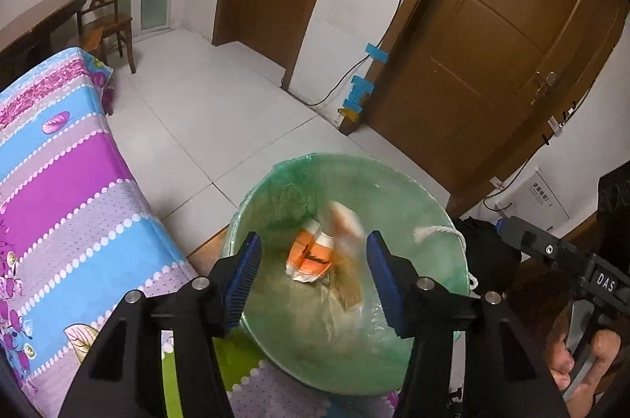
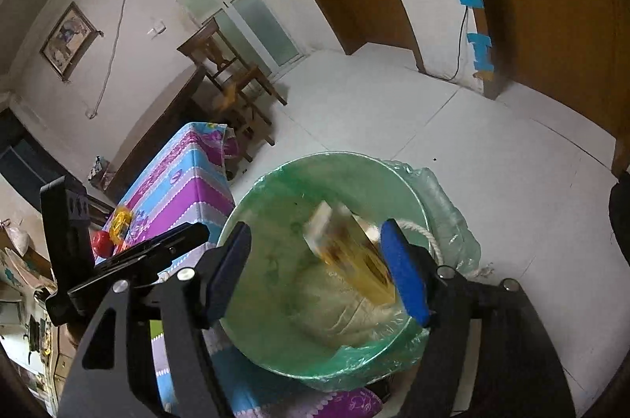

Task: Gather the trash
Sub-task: 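Carry both items to the green bin and open both tools over it, then swing both tools back from the bin toward the table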

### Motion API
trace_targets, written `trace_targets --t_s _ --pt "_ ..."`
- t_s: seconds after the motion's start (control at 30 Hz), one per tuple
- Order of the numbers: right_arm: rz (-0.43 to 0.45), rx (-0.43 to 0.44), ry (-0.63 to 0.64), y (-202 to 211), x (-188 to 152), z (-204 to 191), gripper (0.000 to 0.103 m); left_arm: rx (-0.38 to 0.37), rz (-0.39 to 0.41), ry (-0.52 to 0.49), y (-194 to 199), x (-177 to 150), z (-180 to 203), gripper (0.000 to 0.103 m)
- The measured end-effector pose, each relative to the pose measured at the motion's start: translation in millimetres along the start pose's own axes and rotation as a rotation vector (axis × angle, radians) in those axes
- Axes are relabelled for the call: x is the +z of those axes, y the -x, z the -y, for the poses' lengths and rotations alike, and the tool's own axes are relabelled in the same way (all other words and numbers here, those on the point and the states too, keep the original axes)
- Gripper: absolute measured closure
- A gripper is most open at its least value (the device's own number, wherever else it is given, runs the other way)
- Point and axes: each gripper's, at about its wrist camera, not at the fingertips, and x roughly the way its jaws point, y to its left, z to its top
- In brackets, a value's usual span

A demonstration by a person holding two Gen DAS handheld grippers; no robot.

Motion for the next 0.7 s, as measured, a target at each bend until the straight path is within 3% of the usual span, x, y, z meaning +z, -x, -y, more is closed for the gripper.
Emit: trace_targets --t_s 0.23,0.4,0.57,0.7 --pt "0.026 -0.010 0.016 6 2 -2 0.037 0.043 0.038 -0.006 33 -22 -3 0.043" --pt "0.095 0.001 0.045 20 -9 -12 0.037 0.102 0.117 0.017 65 -43 -10 0.038" --pt "0.218 0.020 0.115 36 -33 -37 0.034 0.272 0.256 0.024 110 -82 -25 0.030" --pt "0.364 0.019 0.204 47 -62 -66 0.027 0.337 0.313 0.081 143 -112 -45 0.023"
